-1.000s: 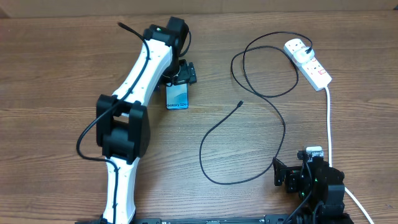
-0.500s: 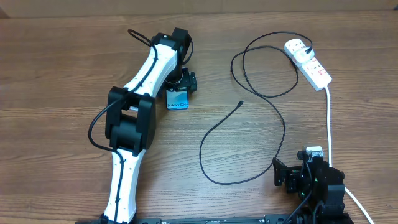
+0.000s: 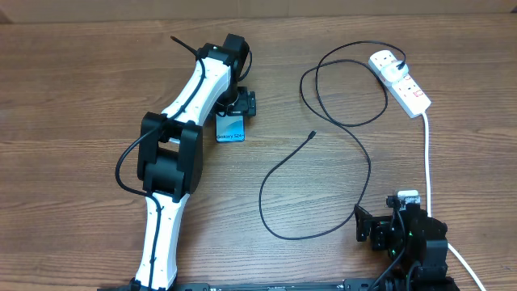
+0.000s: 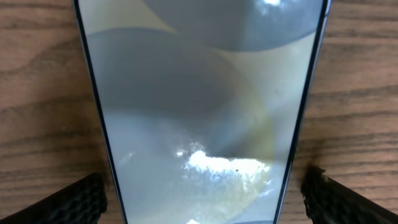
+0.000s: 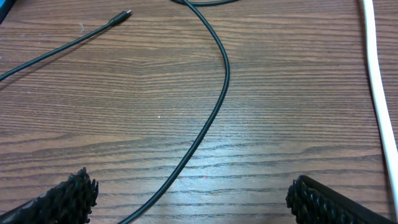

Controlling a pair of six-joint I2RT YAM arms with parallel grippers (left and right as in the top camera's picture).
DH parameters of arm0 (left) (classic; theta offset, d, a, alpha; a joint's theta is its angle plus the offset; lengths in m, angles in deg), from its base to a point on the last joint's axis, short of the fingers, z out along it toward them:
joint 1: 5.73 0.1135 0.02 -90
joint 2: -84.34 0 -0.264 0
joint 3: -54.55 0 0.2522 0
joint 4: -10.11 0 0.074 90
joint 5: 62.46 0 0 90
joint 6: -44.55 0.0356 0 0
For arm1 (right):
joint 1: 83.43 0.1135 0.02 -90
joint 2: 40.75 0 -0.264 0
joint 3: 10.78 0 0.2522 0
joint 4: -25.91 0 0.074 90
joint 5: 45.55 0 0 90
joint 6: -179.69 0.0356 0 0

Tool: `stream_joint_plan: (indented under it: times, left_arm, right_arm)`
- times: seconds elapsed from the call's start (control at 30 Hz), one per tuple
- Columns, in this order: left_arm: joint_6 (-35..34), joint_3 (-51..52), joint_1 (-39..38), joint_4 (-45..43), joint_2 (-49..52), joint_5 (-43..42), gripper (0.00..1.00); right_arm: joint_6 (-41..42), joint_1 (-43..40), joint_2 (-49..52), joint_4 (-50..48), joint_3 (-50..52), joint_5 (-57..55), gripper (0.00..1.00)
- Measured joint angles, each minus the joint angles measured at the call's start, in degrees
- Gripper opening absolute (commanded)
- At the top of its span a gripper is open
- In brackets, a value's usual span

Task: Plug charger to phone and switch on socket
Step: 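Close the left gripper on the phone's bottom edge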

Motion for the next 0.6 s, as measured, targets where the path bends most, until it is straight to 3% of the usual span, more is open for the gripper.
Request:
stream_joint_plan:
  times: [0.23,0.37,0.6]
  left_arm:
    - [0.2,0.0,0.5,-1.1,0.1,-0.6,1.00]
    - [0.2,0.0,0.9,-1.1,0.2,-1.4,0.94]
    - [0.2,0.0,0.9,-1.2,0.2,-1.4,0.95]
  right_arm:
    - [0.0,0.0,0.0,0.0,0.0,0.0,1.00]
    - [0.0,0.0,0.0,0.0,0.0,0.0,1.00]
    - [0.0,0.0,0.0,0.0,0.0,0.0,1.00]
